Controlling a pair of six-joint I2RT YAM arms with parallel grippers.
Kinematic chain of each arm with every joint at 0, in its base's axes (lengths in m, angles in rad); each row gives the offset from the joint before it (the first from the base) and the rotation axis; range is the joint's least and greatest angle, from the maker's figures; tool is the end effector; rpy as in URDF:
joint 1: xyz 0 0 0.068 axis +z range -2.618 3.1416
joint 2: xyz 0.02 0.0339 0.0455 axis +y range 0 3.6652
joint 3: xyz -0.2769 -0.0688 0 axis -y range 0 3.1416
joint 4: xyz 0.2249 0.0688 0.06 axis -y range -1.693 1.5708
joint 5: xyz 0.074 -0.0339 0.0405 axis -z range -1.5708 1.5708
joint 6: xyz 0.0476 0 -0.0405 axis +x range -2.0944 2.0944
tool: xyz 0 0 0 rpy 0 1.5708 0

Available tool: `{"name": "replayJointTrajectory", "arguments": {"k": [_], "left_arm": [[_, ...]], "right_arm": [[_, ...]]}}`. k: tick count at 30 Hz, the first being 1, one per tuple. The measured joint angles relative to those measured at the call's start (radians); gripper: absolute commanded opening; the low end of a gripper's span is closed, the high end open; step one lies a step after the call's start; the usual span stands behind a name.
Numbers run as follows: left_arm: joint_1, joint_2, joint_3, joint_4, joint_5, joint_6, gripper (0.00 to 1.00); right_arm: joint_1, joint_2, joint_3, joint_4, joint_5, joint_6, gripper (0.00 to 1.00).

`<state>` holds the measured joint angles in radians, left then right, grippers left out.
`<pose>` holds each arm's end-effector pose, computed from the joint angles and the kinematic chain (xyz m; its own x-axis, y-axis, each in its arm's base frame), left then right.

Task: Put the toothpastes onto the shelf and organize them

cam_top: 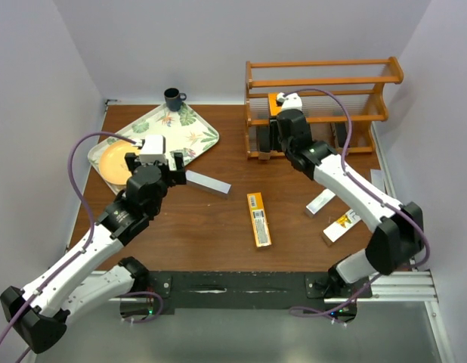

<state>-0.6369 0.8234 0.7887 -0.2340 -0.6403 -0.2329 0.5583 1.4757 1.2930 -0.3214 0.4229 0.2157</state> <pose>0.1510 -0.0763 0.3390 -0.2109 -0.0742 -0.9747 -0.0358 0.9970 -0.0682 0.2890 0.1575 0.3506 -0.4383 -0.0437 -0.8977 -0.0865 0.9962 -0.0062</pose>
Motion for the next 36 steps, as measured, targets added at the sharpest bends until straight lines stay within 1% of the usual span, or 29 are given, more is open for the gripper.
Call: {"name": "replayJointTrajectory", "arguments": {"k": [6,15,19,24,25,27,30,31,36], "left_arm": [[0.002,-0.004,-0.002,0.000,0.002,0.012,0.99],[0.013,-0.002,-0.002,0.000,0.023,0.013,0.99],[0.018,0.001,-0.002,0.001,0.031,0.013,0.99],[0.023,0.003,-0.002,0.001,0.040,0.013,0.99],[0.023,0.003,-0.002,0.000,0.043,0.013,0.99],[0.024,0.003,-0.002,0.001,0.049,0.013,0.99],[0.028,0.003,-0.002,0.000,0.057,0.013,0.99],[0.028,0.003,-0.002,0.000,0.060,0.013,0.99],[0.029,0.004,-0.002,0.000,0.069,0.013,0.99]], "right_arm": [[-0.051,0.172,0.146,0.015,-0.041,-0.001,0.15],[-0.072,0.360,0.339,0.032,-0.063,-0.019,0.17],[-0.074,0.419,0.393,0.030,-0.074,-0.023,0.19],[-0.074,0.457,0.402,0.028,-0.075,-0.023,0.24],[-0.074,0.462,0.402,0.027,-0.075,-0.022,0.28],[-0.075,0.463,0.402,0.033,-0.074,-0.022,0.32],[-0.075,0.463,0.402,0.033,-0.075,-0.019,0.46],[-0.075,0.463,0.402,0.032,-0.075,-0.018,0.53],[-0.075,0.461,0.402,0.039,-0.076,-0.008,0.69]]}}
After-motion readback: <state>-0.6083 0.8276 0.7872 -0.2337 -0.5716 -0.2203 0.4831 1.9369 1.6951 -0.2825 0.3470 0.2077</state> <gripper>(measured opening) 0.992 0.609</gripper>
